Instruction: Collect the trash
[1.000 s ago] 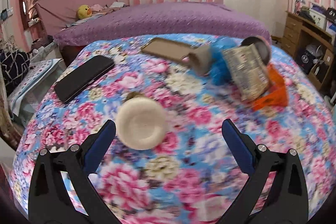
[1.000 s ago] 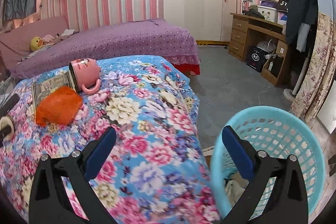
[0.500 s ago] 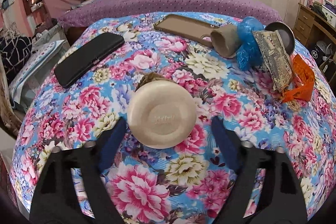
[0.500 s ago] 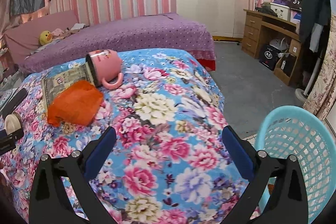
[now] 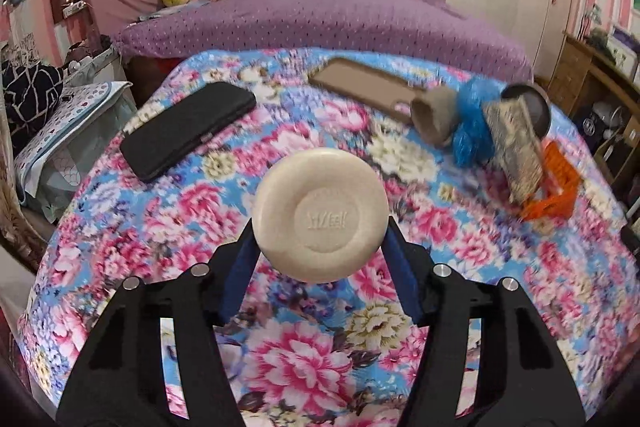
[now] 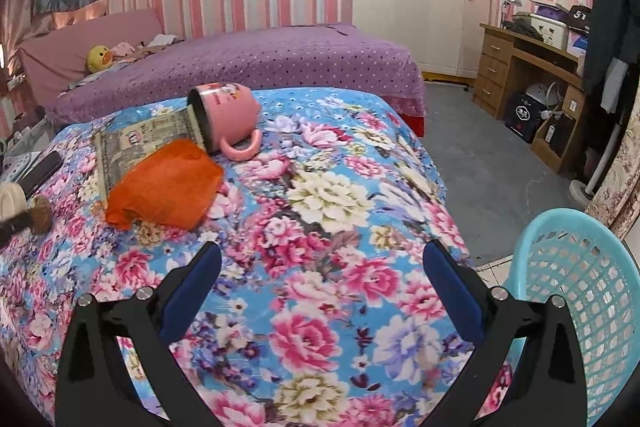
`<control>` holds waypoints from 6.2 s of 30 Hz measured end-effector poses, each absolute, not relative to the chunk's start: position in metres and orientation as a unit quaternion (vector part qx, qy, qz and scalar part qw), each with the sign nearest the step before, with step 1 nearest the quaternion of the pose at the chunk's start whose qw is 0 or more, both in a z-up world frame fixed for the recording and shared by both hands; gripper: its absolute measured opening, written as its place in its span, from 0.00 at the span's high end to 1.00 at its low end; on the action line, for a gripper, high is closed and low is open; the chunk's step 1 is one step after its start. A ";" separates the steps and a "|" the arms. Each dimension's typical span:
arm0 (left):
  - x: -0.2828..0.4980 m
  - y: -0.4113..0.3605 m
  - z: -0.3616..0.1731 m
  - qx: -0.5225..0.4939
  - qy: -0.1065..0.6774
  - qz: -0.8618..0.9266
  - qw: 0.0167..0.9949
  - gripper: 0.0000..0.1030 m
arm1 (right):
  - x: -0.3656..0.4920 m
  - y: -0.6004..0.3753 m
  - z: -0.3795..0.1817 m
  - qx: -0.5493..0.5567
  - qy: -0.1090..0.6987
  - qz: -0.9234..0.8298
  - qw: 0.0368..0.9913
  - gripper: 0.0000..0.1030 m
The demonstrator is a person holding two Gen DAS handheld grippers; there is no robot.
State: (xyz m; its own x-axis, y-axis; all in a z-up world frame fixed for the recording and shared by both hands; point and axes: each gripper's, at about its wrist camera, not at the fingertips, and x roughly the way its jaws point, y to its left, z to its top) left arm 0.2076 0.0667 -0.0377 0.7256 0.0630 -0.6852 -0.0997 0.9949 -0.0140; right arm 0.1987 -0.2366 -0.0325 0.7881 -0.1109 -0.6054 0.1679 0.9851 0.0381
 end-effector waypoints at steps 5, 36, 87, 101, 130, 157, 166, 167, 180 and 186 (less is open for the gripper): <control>0.209 0.074 -0.030 -0.045 0.353 0.045 0.933 0.42 | 0.201 -0.224 -0.029 0.052 0.312 -0.050 0.947 0.04; 0.215 0.086 -0.032 -0.070 0.363 0.039 0.928 0.42 | 0.257 -0.155 -0.048 0.103 0.360 0.082 0.924 0.72; 0.188 -0.018 -0.030 0.006 0.329 -0.012 0.944 0.42 | 0.183 -0.250 -0.038 0.021 0.347 0.059 0.936 0.17; 0.193 0.000 -0.027 -0.008 0.327 -0.010 0.945 0.42 | 0.208 -0.208 -0.059 0.001 0.406 0.104 0.908 0.69; 0.157 -0.117 -0.004 -0.011 0.304 -0.083 0.949 0.42 | 0.125 -0.363 0.007 0.062 0.271 0.002 0.961 0.84; 0.103 -0.345 -0.027 0.074 0.302 -0.237 0.920 0.42 | 0.061 -0.509 -0.027 0.092 0.285 -0.139 0.944 0.84; 0.115 -0.376 -0.036 0.076 0.328 -0.253 0.907 0.42 | 0.056 -0.516 -0.026 0.090 0.282 -0.154 0.943 0.84; 0.116 -0.378 -0.036 0.077 0.329 -0.255 0.906 0.42 | 0.055 -0.516 -0.026 0.091 0.279 -0.155 0.943 0.84; 0.122 -0.352 -0.020 0.088 0.294 -0.212 0.928 0.07 | 0.056 -0.515 -0.027 0.094 0.276 -0.160 0.943 0.84; 0.125 -0.323 -0.019 0.084 0.288 -0.187 0.935 0.06 | 0.062 -0.503 -0.027 0.077 0.278 -0.155 0.945 0.83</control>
State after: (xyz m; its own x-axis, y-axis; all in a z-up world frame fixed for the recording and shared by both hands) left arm 0.1252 -0.3230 -0.0193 0.7638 -0.3018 -0.5706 0.3986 0.9158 0.0490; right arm 0.0624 -0.5026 -0.0267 0.7974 -0.2508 -0.5489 0.3363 0.9399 0.0591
